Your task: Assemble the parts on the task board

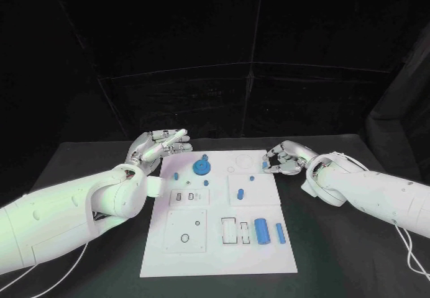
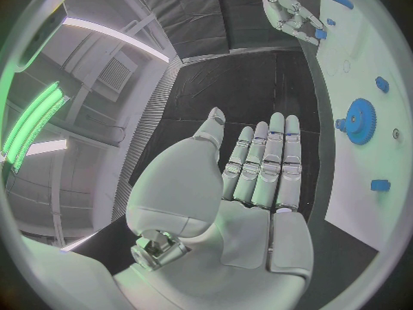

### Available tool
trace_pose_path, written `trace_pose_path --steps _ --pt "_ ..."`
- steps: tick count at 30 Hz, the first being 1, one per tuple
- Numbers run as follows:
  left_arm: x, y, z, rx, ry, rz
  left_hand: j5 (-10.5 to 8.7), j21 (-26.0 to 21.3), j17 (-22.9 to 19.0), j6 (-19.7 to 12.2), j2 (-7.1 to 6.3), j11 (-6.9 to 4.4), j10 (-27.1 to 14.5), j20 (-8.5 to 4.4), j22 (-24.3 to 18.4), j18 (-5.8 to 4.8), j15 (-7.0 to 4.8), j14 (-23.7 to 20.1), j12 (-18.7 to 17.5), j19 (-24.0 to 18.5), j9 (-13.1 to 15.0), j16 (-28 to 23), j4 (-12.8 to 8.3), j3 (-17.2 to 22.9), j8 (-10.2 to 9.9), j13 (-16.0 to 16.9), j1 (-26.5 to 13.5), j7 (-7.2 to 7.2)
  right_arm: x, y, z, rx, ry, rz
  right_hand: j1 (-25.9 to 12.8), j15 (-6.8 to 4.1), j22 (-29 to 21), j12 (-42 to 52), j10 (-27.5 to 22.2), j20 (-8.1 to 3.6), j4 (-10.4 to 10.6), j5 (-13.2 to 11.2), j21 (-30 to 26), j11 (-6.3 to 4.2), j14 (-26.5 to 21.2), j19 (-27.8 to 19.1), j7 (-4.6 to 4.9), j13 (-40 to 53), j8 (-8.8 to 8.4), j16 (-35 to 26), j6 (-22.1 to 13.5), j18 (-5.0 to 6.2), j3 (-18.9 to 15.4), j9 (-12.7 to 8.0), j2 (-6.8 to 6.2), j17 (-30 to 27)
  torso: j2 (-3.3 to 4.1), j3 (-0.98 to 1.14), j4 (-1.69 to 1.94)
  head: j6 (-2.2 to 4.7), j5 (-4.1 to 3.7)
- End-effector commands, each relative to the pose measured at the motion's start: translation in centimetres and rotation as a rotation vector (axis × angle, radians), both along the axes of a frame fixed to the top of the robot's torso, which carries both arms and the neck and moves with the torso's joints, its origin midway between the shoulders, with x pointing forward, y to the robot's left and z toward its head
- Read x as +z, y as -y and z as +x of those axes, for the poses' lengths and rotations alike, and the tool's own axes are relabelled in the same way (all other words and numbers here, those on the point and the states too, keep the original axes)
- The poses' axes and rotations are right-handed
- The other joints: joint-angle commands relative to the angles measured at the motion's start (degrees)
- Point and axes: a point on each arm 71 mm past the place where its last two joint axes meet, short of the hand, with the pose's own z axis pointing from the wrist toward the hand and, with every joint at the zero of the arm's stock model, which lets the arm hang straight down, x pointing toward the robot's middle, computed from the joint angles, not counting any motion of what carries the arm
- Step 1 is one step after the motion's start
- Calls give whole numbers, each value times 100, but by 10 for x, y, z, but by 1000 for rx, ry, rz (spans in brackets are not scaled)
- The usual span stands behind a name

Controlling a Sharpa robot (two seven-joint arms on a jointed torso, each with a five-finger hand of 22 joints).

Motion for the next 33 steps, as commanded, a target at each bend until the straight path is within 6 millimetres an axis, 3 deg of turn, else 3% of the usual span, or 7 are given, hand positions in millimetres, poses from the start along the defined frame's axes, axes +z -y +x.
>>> trace_pose_path --steps 1,11,26,33 --pt "2 1 0 -10 12 -2 29 -33 8 40 58 -6 29 6 -10 33 -5 50 -14 -11 5 -32 -36 -10 -30 2 21 5 0 -2 0 7 -5 -11 30 -30 306 6 267 -51 -50 6 14 -38 486 23 -2 1102 42 24 76 -63 5 13 60 990 1 6 -7 -3 0" --pt "2 0 0 -9 11 -2 29 -33 8 39 58 -6 29 6 -11 33 -5 50 -15 -11 4 -32 -36 -10 -31 1 21 5 -1 -3 2 6 -9 -15 60 -61 323 41 297 -76 -86 -164 20 -67 490 32 -37 1132 120 28 344 -66 85 23 211 1007 0 7 -2 -10 -5" --pt "1 0 0 -8 9 0 29 -33 8 39 58 -6 29 6 -11 33 -5 50 -15 -11 4 -32 -36 -10 -31 1 21 5 -2 -6 3 -5 -6 -30 59 -71 332 54 307 -87 -98 -195 24 -82 492 37 -53 1143 131 31 405 -67 107 21 231 1017 -1 10 -5 -26 -4" --pt "1 -1 0 -8 8 0 29 -33 9 35 60 -2 25 6 -12 32 -4 50 -22 -11 2 -37 -42 -11 -38 -1 21 11 -2 -6 3 -23 1 -36 88 -94 332 68 319 -106 -127 -232 24 -124 495 38 -101 1156 163 34 526 -67 185 22 314 1028 -1 11 -4 -34 -12"
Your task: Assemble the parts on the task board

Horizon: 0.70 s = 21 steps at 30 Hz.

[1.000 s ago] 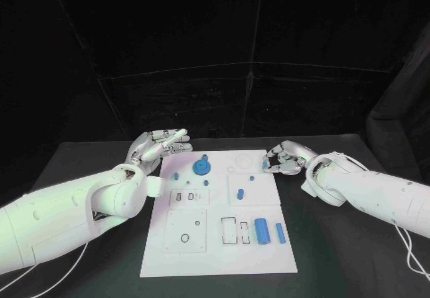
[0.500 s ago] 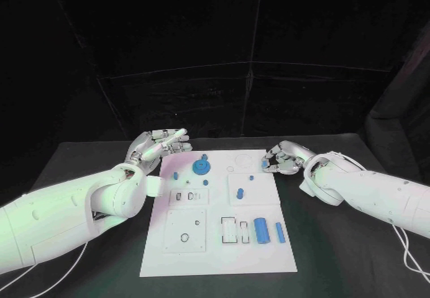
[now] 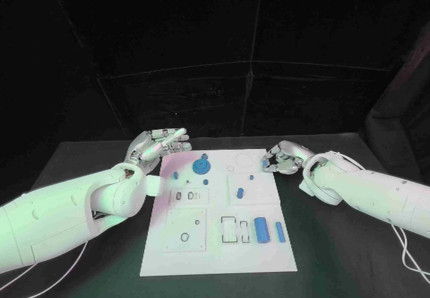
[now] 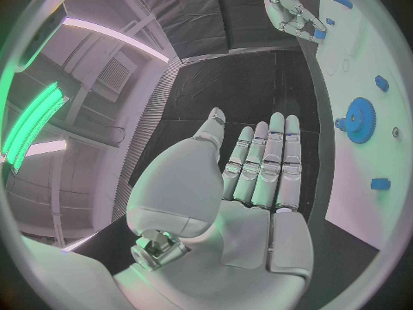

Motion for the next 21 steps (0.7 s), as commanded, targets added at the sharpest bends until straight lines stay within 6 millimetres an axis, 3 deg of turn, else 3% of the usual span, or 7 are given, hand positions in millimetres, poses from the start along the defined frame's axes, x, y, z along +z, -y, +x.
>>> trace_pose_path --steps 1,5,10,16,21 --pt "2 1 0 -10 9 -2 29 -33 7 36 38 -2 25 6 -8 32 -4 50 -22 -11 2 -37 -26 5 -38 -1 -1 11 2 0 1 -18 14 -11 15 -61 335 25 305 -57 -14 -86 24 -71 496 26 -29 1157 46 35 100 -67 86 9 110 1032 -1 0 1 -4 -11" --pt "2 1 0 -10 9 -2 29 -33 7 36 38 -2 25 6 -8 32 -4 50 -22 -11 2 -37 -26 5 -38 -1 -1 11 3 1 1 -29 30 -10 62 -95 340 33 312 -87 -57 -225 25 -115 497 29 -77 1166 83 35 221 -68 199 12 197 1036 -2 0 2 -15 -8" --pt "2 0 0 -9 8 -1 29 -33 7 36 38 -2 25 6 -8 32 -4 50 -22 -11 2 -37 -26 5 -38 -1 -1 11 6 -2 0 -42 64 -4 77 -127 356 15 302 -117 -81 -231 31 -152 495 39 -118 1152 119 32 333 -71 313 16 290 1029 -2 6 -4 -8 2" --pt "2 -1 -1 -7 6 1 29 -34 8 34 41 -1 23 6 -9 31 -3 50 -26 -11 1 -40 -28 5 -41 -2 -1 13 13 -15 -10 -30 87 12 39 -144 370 -15 285 -136 -93 -192 36 -167 495 48 -132 1129 120 30 369 -74 350 10 274 1028 -18 -7 -4 -33 -2" --pt "2 -1 -2 -6 6 1 29 -34 8 34 42 -1 23 6 -9 31 -3 50 -26 -11 1 -40 -29 5 -41 -2 -1 13 21 -31 -21 -12 90 26 3 -151 367 -27 278 -144 -87 -215 34 -175 496 47 -141 1120 123 31 391 -74 362 8 269 1033 -43 -34 4 -34 4"
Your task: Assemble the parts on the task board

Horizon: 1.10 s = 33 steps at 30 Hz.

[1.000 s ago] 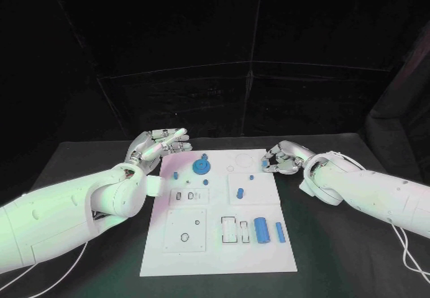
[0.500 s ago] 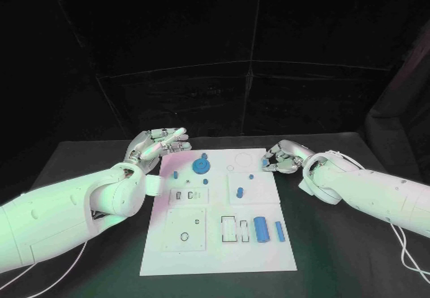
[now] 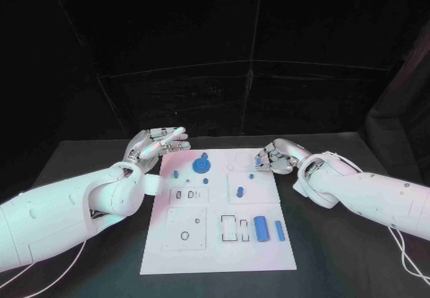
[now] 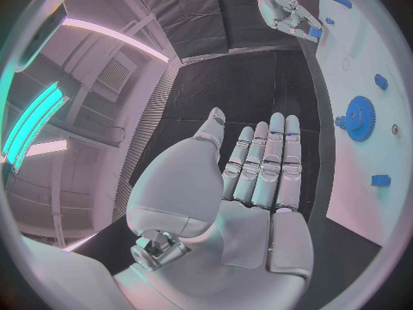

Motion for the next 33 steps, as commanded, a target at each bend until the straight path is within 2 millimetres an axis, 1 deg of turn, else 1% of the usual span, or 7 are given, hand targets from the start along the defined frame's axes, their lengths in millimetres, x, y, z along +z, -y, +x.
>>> trace_pose_path --steps 1,9,11,16,21,27,33 --pt "2 1 -1 -9 8 -1 29 -34 6 34 41 -1 23 6 -5 31 -3 50 -26 -11 1 -20 -29 5 -18 -2 -1 13 11 -11 -5 -26 36 1 -29 -44 368 -27 285 -36 -14 1 34 -45 491 58 -63 1120 22 31 118 -74 34 10 27 1034 -30 -29 4 -4 10" --pt "3 -2 0 -4 9 1 29 -34 7 33 43 0 21 6 -5 31 -3 50 -29 -11 0 -22 -29 4 -20 -3 -3 13 24 -57 -17 37 16 -2 -73 -51 367 -40 278 -44 -9 -67 33 -52 489 58 -68 1110 10 27 120 -74 46 2 13 1028 -95 -82 11 -24 62" --pt "3 -2 0 -4 10 0 29 -34 7 33 43 0 21 6 -6 31 -3 50 -29 -11 0 -22 -29 4 -20 -3 -4 13 24 -72 -19 59 6 -7 -102 -54 365 -47 276 -49 -4 -149 32 -54 488 58 -69 1105 0 25 119 -74 59 -5 13 1025 -109 -92 15 15 97" --pt "3 -1 2 -3 13 0 29 -34 7 34 43 0 22 6 -6 31 -3 50 -29 -11 0 -22 -29 3 -20 -3 -4 13 25 -109 -24 113 -3 -25 -100 -57 367 -54 273 -52 -14 -134 32 -57 487 59 -73 1101 -5 22 121 -74 77 -7 14 1017 -135 -114 66 -54 188" --pt "5 -2 7 5 20 3 28 -34 7 35 44 0 23 6 -6 31 -3 51 -30 -10 1 -23 -28 2 -20 -3 -8 12 22 -144 -30 170 5 -65 -107 -58 363 -56 271 -54 -17 -123 30 -57 485 58 -72 1099 -7 19 125 -73 81 -8 7 1011 -141 -130 68 -117 284" --pt "7 -3 12 10 29 5 28 -34 7 35 44 0 23 6 -6 31 -3 51 -30 -10 1 -23 -28 2 -20 -3 -8 12 8 -168 -37 222 -19 -103 -118 -58 352 -73 261 -55 -18 -117 25 -57 481 53 -70 1086 -12 12 121 -71 83 -11 -1 991 -142 -119 54 -200 376" --pt "8 -1 13 10 33 4 28 -34 7 35 44 0 23 6 -6 31 -3 51 -30 -10 1 -23 -28 2 -20 -3 -8 12 -4 -185 -42 249 -25 -122 -123 -58 358 -79 258 -56 -22 -106 27 -55 481 55 -67 1082 -22 11 112 -72 90 -14 -6 990 -133 -115 64 -229 399"
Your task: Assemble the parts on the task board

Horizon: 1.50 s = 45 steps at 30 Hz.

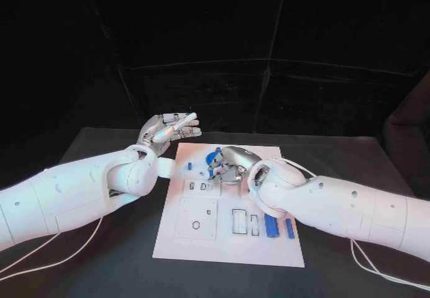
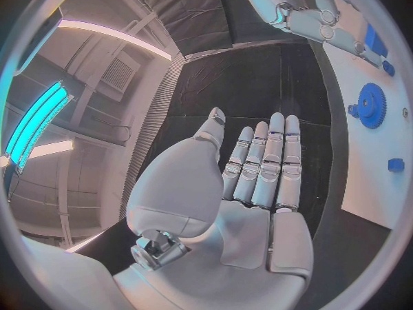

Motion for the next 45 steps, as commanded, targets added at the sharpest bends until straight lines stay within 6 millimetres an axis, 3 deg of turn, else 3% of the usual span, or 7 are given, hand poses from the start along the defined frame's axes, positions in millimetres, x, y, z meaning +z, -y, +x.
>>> trace_pose_path --steps 1,18,45 --pt "2 2 1 -14 15 -6 28 -34 9 35 44 0 23 6 -8 30 -3 51 -30 -10 0 -24 -28 1 -21 -2 -8 12 -5 -5 -1 14 17 -53 -52 -33 359 -25 278 -36 -2 33 27 -35 495 35 -77 1082 11 11 101 -73 40 -4 -10 991 6 10 5 -16 18" --pt "3 3 1 -16 14 -6 27 -35 10 41 45 -2 30 6 -9 30 -3 53 -31 -10 1 -27 -25 -6 -21 -2 -20 10 -18 -17 -4 46 17 -102 -59 -32 361 -24 280 -37 -19 64 27 -31 497 36 -73 1084 -7 13 87 -73 56 -10 -31 999 5 9 0 -84 67" --pt "2 1 1 -15 11 -5 27 -36 11 43 44 -2 34 5 -11 30 -3 54 -34 -9 1 -31 -22 -15 -25 -2 -33 11 -29 -8 -2 39 -25 -201 -192 -16 335 -78 247 -27 -5 23 13 -10 490 24 -47 1045 -59 -2 50 -69 30 -22 -145 967 4 9 -1 -163 82"
